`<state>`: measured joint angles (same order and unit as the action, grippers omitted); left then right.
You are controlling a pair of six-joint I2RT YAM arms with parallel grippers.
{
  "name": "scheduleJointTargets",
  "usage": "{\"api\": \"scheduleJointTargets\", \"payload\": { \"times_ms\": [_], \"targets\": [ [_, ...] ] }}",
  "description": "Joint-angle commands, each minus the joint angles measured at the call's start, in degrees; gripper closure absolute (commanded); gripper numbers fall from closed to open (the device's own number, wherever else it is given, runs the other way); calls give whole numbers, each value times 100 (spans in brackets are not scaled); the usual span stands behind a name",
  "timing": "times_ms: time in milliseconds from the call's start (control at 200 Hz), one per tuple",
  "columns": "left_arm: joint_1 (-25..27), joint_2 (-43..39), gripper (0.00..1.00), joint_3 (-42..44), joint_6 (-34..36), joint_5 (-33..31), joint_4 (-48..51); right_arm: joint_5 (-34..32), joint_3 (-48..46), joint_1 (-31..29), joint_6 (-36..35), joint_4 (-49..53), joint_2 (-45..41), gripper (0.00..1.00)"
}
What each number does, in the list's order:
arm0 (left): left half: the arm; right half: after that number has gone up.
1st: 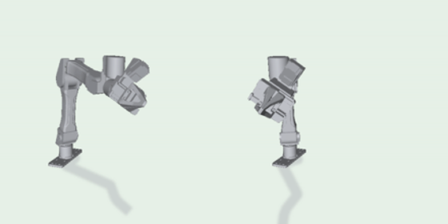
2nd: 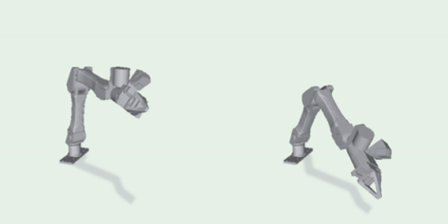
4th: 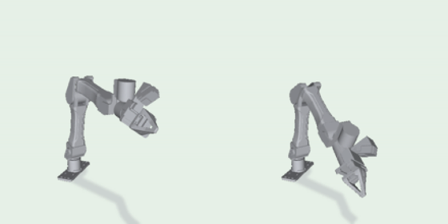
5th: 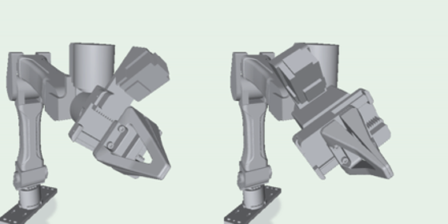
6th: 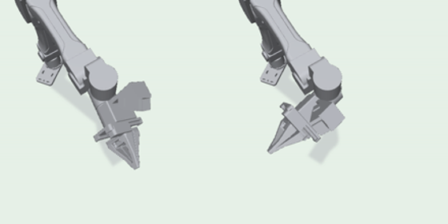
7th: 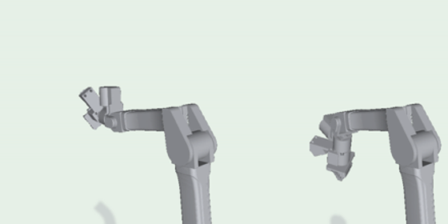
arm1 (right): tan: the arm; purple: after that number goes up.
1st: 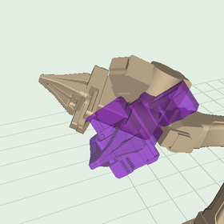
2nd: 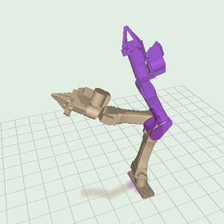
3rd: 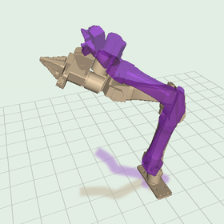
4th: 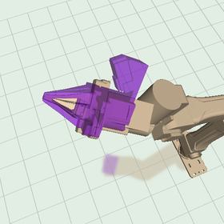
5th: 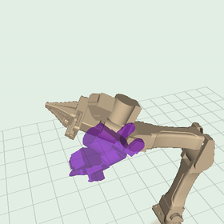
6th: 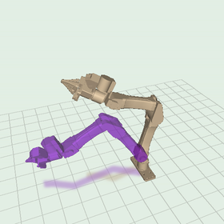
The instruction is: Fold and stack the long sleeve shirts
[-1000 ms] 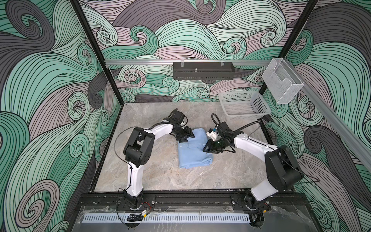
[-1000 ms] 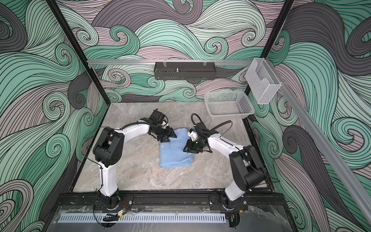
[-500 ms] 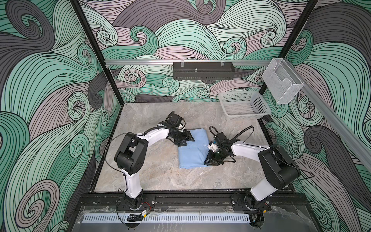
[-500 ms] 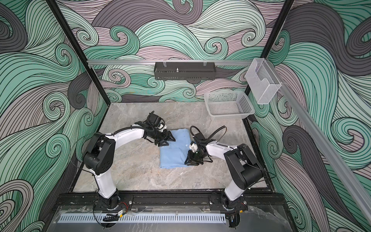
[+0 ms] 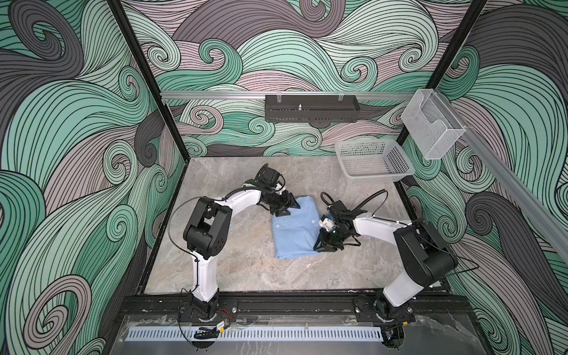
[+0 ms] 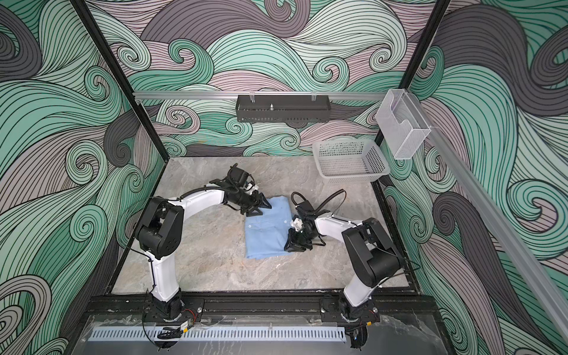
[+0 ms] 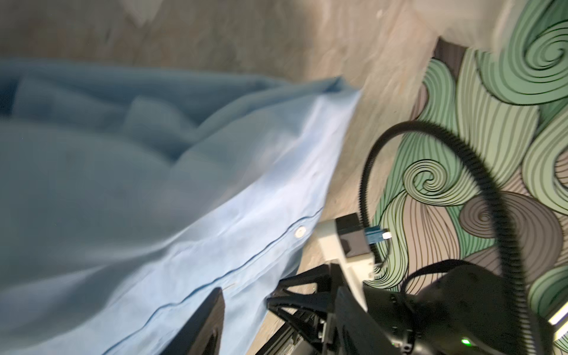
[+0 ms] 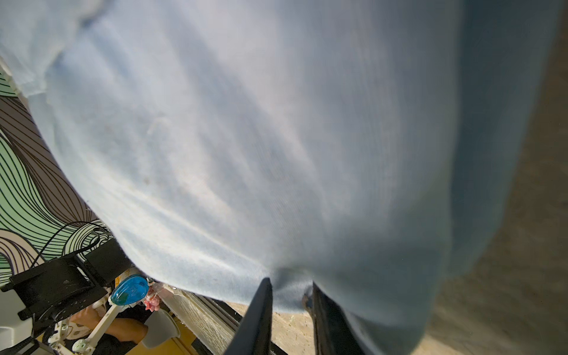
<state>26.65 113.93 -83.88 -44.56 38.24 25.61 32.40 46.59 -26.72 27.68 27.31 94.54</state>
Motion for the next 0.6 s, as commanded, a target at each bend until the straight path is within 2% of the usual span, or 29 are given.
{"api": "scheduleJointTargets", "payload": {
  "times_ms": [0, 120, 240, 365, 595],
  "targets": [
    [-153, 713, 44, -194, 77, 37, 143, -274, 64, 42, -123, 259, 117, 75],
    [-295, 1155, 51, -112, -9, 57, 48, -337, 165, 69, -207, 350, 165, 76],
    [-609, 1195, 55, 219, -34, -204, 138, -416, 486, 70, -382, 531, 371, 76],
    [-1088, 931, 55, 470, 133, -667, 357, -446, 1052, -12, -549, 692, 861, 77],
    [-1830, 774, 53, 421, 345, -946, 662, -262, 2641, -429, -475, 697, 2169, 77]
  ]
}}
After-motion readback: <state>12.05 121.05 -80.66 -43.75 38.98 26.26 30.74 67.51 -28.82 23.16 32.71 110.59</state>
